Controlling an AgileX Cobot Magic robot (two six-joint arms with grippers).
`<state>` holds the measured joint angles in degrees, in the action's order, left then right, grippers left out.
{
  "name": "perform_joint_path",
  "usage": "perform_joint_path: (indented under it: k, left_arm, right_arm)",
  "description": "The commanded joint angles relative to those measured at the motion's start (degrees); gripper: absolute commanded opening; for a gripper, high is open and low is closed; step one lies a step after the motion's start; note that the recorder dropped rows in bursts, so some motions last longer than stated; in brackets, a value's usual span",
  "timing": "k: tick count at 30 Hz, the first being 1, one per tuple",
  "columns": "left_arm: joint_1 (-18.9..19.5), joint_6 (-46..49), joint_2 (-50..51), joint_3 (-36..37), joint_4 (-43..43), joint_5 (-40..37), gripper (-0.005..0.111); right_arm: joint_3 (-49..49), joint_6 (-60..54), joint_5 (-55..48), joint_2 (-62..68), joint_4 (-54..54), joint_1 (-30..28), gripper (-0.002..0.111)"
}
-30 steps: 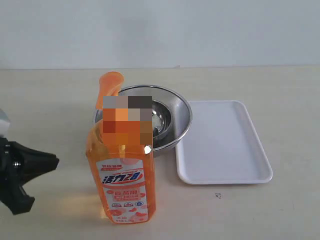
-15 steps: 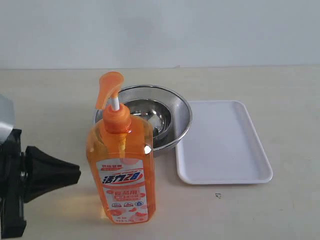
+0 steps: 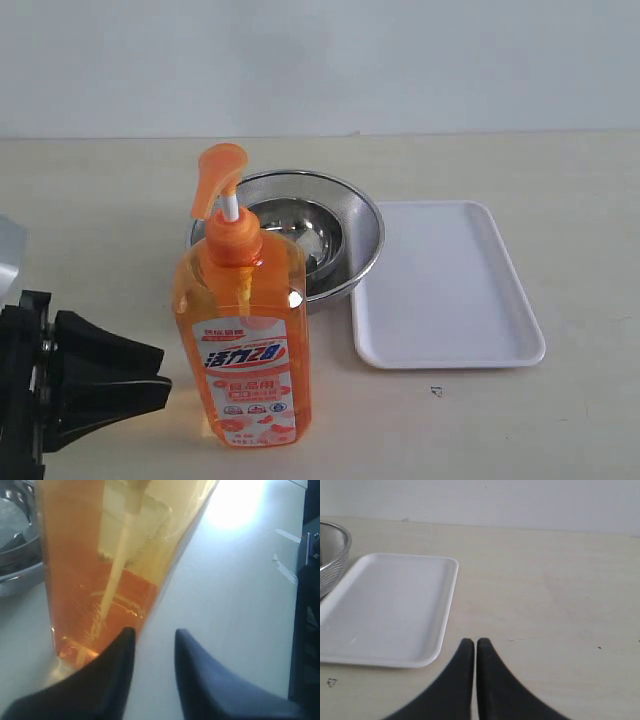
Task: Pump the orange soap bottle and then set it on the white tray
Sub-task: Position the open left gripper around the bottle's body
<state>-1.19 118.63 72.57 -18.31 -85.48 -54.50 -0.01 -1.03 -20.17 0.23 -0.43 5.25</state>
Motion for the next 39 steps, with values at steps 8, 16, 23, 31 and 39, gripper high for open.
perform_joint_path:
  k: [8, 16, 23, 31, 39]
  left_arm:
    - [0.0, -0.7, 0.1, 0.4, -7.6, -1.0, 0.091]
    - [0.0, -1.3, 0.1, 0.4, -9.5, -1.5, 0.095]
    - [0.0, -1.3, 0.1, 0.4, -9.9, -1.4, 0.095]
    - [0.0, -2.2, 0.1, 0.4, -9.9, -1.4, 0.095]
    - [0.0, -2.1, 0.1, 0.4, -11.5, -0.8, 0.095]
  right_arm:
    - [0.0, -0.2, 0.6, -0.2, 0.0, -0.1, 0.0]
    - [0.0, -0.2, 0.6, -0.2, 0.0, -0.1, 0.0]
    - [0.0, -0.2, 0.6, -0.2, 0.0, -0.1, 0.0]
    - [0.0, -0.2, 0.2, -0.2, 0.0, -0.1, 0.0]
    - [0.0, -0.2, 0.2, -0.2, 0.0, -0.1, 0.0]
